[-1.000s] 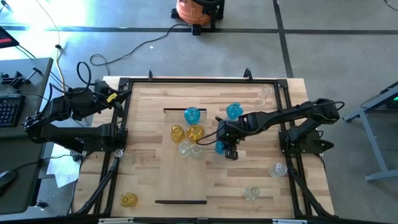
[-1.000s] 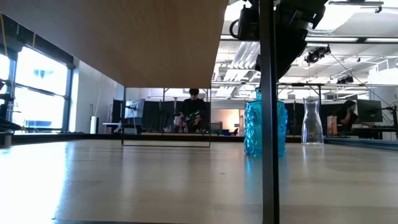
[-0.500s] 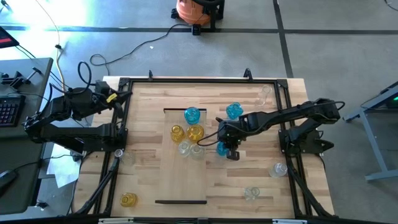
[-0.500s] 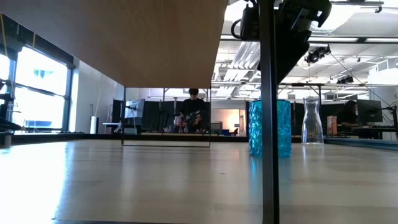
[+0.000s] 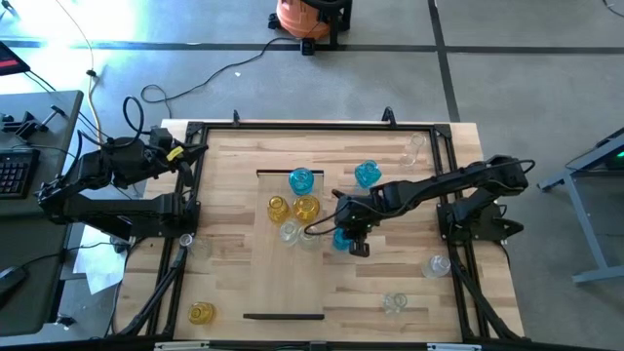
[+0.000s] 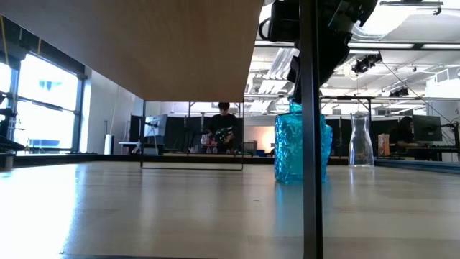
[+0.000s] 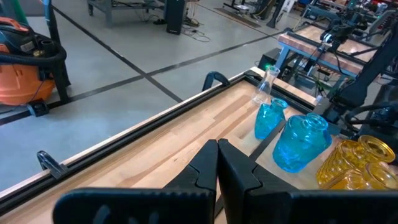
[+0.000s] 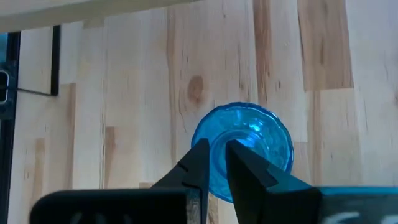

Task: Sort vases onto shelf
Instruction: Put the bottom blue vase on the shelf to align with the other blue vase

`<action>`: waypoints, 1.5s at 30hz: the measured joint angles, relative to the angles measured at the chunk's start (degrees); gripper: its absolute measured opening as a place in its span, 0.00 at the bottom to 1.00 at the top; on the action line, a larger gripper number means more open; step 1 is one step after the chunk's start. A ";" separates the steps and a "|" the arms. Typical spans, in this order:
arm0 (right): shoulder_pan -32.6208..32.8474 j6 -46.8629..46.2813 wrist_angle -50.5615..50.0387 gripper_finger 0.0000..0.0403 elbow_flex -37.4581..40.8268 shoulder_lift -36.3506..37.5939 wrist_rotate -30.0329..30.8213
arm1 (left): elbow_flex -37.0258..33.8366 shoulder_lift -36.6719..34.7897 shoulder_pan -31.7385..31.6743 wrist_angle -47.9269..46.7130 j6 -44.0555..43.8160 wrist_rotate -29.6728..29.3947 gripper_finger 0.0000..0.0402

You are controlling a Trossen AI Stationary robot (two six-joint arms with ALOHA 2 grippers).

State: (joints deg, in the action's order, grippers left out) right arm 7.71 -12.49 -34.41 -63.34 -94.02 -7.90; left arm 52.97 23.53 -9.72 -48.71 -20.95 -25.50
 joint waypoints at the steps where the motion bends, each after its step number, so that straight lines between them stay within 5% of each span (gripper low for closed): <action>1: 0.02 -0.48 -0.05 0.10 0.01 0.00 0.14 | 0.00 0.00 0.00 0.00 0.00 0.00 0.00; 23: 1.79 -7.03 -5.69 0.00 -0.20 2.10 0.28 | 0.00 0.00 0.00 -0.02 0.07 -0.11 0.00; 31: 1.77 -7.36 -19.05 0.00 -6.63 2.24 0.76 | 0.00 0.00 0.00 0.00 0.17 -0.20 0.00; 45: 2.42 -8.30 -23.05 0.00 -12.12 2.38 0.03 | 0.00 0.00 0.00 -0.01 0.59 -0.24 0.00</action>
State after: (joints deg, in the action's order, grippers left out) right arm 10.13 -20.79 -57.46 -75.46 -91.64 -7.86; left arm 52.97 23.53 -9.72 -48.72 -20.36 -25.74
